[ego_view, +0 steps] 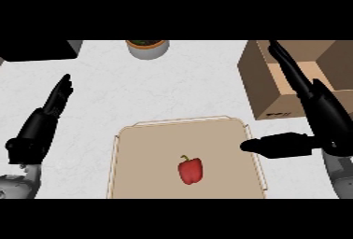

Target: Pick the bell pepper from the tray and place it in the cardboard box

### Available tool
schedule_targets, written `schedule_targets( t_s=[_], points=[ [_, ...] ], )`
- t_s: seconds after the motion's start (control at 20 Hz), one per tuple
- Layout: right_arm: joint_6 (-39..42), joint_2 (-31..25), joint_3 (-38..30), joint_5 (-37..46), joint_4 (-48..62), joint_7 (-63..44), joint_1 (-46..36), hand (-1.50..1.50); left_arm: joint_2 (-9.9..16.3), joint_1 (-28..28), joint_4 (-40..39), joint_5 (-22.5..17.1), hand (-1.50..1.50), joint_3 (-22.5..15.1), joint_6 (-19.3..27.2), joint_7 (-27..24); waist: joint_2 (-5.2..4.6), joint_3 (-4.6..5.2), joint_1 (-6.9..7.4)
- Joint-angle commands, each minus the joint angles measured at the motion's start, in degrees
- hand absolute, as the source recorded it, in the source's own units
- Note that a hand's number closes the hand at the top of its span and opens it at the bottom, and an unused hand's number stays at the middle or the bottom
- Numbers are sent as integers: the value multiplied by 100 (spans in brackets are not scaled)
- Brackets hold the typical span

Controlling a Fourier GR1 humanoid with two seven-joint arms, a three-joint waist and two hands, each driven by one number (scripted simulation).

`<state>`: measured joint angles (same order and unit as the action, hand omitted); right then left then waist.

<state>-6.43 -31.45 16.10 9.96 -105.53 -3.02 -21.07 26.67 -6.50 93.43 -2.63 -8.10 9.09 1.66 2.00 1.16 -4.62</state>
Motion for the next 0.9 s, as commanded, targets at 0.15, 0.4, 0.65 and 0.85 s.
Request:
schedule_targets(
  t_s=[0.15,0.4,0.65,0.85],
  points=[
    [754,-1098,1079,1911,-1299,-1277,-320,-150,107,-307,-47,-158,0,-272,-706,-231,-102,-73,172],
    [1797,-1405,1859,2612,-2330,-2268,-462,-150,-2,-633,-239,-161,0,-278,-800,-174,-136,-91,263],
    [3313,-1125,2764,2791,-2283,-3759,-1015,-150,-92,-593,-277,-165,0,-340,-891,-355,-143,-73,404],
    [4308,-380,3606,2842,-1910,-4701,-1365,-150,-113,-719,-503,-173,0,-286,-981,-533,-167,-65,488]
  ],
)
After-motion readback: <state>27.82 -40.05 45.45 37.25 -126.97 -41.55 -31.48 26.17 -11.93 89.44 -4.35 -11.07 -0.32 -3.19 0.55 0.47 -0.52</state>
